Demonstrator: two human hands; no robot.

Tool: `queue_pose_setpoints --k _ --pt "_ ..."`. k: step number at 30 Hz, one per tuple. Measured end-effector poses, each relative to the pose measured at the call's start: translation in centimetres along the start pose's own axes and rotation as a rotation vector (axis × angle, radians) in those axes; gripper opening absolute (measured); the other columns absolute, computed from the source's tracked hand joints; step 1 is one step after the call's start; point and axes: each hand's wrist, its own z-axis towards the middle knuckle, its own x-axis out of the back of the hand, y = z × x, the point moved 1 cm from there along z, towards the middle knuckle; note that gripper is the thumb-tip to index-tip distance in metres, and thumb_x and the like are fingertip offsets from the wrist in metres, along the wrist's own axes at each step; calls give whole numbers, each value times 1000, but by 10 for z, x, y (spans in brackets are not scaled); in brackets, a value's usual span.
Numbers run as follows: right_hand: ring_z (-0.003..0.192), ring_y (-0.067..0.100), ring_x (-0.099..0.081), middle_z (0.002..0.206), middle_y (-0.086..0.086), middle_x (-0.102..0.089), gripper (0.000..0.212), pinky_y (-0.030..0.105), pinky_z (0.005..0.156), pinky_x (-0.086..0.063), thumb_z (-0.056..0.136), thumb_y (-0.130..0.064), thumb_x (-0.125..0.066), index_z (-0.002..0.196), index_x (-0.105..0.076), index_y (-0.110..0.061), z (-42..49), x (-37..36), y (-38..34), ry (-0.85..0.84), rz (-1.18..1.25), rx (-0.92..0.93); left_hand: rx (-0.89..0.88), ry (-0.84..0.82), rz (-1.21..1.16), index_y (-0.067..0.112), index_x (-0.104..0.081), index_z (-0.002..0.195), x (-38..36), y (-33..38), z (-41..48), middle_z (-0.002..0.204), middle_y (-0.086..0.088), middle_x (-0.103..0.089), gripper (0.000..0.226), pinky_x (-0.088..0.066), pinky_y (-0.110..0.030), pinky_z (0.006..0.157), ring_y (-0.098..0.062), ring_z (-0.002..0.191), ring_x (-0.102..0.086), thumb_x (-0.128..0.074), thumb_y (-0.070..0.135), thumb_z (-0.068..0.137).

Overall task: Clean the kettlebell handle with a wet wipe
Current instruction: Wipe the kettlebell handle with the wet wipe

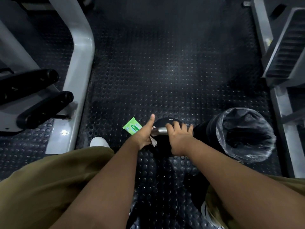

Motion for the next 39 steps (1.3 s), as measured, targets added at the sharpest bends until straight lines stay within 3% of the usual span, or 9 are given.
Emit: queue_pose_setpoints --k 7,12,21,24,28,32,34,36,39 --pt "143 42 -22 154 13 -14 115 71 119 -5 77 -24 -80 158 2 -20 -1 1 -1 2 -23 -14 138 -198 273 7 -64 139 33 59 -16 139 -14 -67 129 -43 -48 115 -35 127 -64 -30 107 65" --pt "145 44 -17 157 14 -9 121 70 119 -4 77 -26 -83 159 6 -20 -1 2 -3 -24 -42 -22 92 -103 408 8 -66 125 6 57 -9 111 -1 -70 119 -53 -34 90 -19 95 -67 -27 106 69" --pt "139 42 -24 152 14 -16 107 72 118 -7 80 -30 -76 157 -2 -19 -2 1 -1 9 -15 8 33 -119 -86 14 -71 130 8 -5 3 123 -3 -77 112 -52 -33 100 -19 116 -71 -20 99 78" --pt "139 40 -25 152 12 -15 110 71 118 -8 78 -29 -78 156 -2 -21 -1 -1 -1 3 -19 -4 84 -215 121 2 -65 135 22 23 -11 102 -3 -80 124 -44 -38 115 -15 95 -76 -24 102 74" --pt "144 42 -20 157 14 -9 118 70 119 -7 77 -26 -81 158 5 -20 0 1 -2 -17 -49 -30 166 -252 436 -1 -47 151 24 70 -22 131 -12 -72 149 -38 -46 120 -28 125 -65 -25 111 56" --pt "144 42 -20 156 13 -12 125 69 120 -6 74 -37 -86 158 6 -22 0 4 -4 -43 -51 -42 160 -164 547 11 -43 157 2 75 -23 130 -3 -63 159 -44 -37 109 -21 113 -61 -25 116 40" --pt "144 42 -21 156 14 -12 122 69 120 -7 76 -31 -84 159 6 -21 -1 4 -4 -37 -52 -34 108 -96 476 24 -32 163 -5 56 -18 145 -4 -55 145 -38 -34 103 -24 129 -55 -25 114 50" --pt "143 43 -21 156 15 -12 115 70 120 -7 80 -27 -79 159 4 -20 -3 5 -3 -28 -34 -15 42 -57 303 31 -38 160 -6 28 -8 161 0 -46 138 -34 -38 118 -22 145 -46 -32 114 50" --pt "142 42 -22 154 15 -15 107 71 119 -6 82 -35 -75 157 -1 -19 -5 5 -2 -23 0 6 -1 -19 7 27 -67 138 1 -13 15 134 2 -72 129 -43 -42 117 -19 126 -65 -37 114 47"
